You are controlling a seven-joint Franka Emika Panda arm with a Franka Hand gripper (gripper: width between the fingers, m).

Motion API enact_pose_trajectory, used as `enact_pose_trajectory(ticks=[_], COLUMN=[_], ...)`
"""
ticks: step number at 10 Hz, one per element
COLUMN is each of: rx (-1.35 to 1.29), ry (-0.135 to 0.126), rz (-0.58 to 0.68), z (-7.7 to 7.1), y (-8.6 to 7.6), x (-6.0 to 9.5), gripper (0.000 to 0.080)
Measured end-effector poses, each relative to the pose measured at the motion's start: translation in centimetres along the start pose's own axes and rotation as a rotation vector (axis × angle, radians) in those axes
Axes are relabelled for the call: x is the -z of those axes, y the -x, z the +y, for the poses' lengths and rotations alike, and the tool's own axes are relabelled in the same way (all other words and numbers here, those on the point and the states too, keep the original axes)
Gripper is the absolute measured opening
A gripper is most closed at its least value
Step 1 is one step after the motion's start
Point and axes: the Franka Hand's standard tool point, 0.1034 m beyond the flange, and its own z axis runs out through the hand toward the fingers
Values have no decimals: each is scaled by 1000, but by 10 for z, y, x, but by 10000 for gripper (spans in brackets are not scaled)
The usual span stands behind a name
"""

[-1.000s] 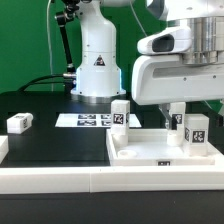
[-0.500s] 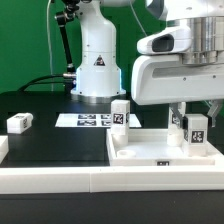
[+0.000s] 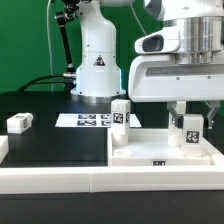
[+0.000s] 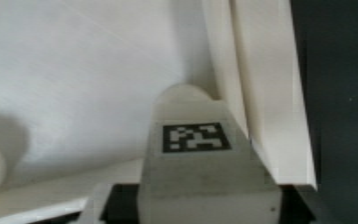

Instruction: Assemble square table

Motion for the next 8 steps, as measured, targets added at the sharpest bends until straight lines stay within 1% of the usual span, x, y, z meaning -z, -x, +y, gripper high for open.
enact_pose_trajectory(ticks=[4,6,7,8], rx=[-286,-325,-324,-324], ry=[17,25,25,25], rz=[11,17,16,16], z=[17,23,23,23], y=[-1,-3,-3,-3], x=[1,2,1,1], gripper=[294,295,295,448])
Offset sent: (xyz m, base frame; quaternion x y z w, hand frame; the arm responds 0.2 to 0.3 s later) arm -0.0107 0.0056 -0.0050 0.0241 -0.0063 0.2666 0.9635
